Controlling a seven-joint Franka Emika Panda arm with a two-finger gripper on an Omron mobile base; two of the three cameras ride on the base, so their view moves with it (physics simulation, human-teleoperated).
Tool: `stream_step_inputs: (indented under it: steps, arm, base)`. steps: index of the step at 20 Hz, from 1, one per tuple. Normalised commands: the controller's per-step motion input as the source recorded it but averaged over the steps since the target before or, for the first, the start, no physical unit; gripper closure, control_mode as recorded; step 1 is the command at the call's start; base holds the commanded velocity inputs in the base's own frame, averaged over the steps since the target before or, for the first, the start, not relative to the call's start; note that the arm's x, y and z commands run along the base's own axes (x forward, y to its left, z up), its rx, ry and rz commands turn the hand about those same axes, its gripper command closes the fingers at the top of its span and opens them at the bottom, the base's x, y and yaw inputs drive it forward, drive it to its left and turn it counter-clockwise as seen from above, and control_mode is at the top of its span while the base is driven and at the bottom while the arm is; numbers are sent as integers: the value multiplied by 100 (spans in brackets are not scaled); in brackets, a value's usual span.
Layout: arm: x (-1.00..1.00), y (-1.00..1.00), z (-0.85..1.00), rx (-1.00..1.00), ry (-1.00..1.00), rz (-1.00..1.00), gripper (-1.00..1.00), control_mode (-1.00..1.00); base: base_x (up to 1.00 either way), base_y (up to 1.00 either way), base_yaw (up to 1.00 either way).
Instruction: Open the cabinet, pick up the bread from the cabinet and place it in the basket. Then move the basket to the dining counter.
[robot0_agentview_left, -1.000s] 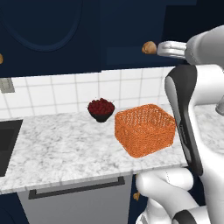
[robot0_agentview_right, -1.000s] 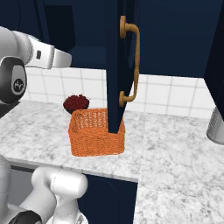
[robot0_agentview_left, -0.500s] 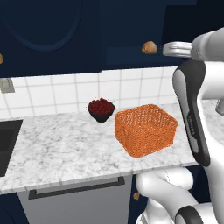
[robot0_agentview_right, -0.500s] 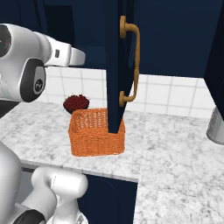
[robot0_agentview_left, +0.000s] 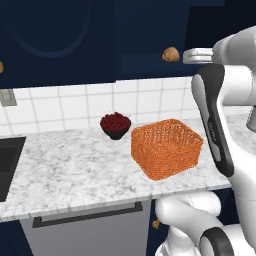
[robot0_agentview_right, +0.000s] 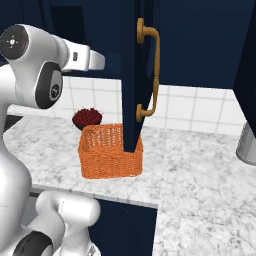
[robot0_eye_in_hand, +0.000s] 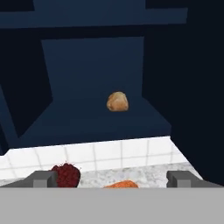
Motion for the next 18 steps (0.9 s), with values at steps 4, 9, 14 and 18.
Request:
stream_step_inputs:
  steps: [4,9,14,18]
  arm:
    - [47,-16,-23,3,2,0,-100,-100]
    - [49,0,-12,0,0,0,-100,-100]
    - [51,-6,-5,0,1,0,-100,-100]
    - [41,-17,-4,0,0,0,-100,-100]
  base:
    - [0,0,0]
    - [0,0,0]
    - [0,0,0]
    - [0,0,0]
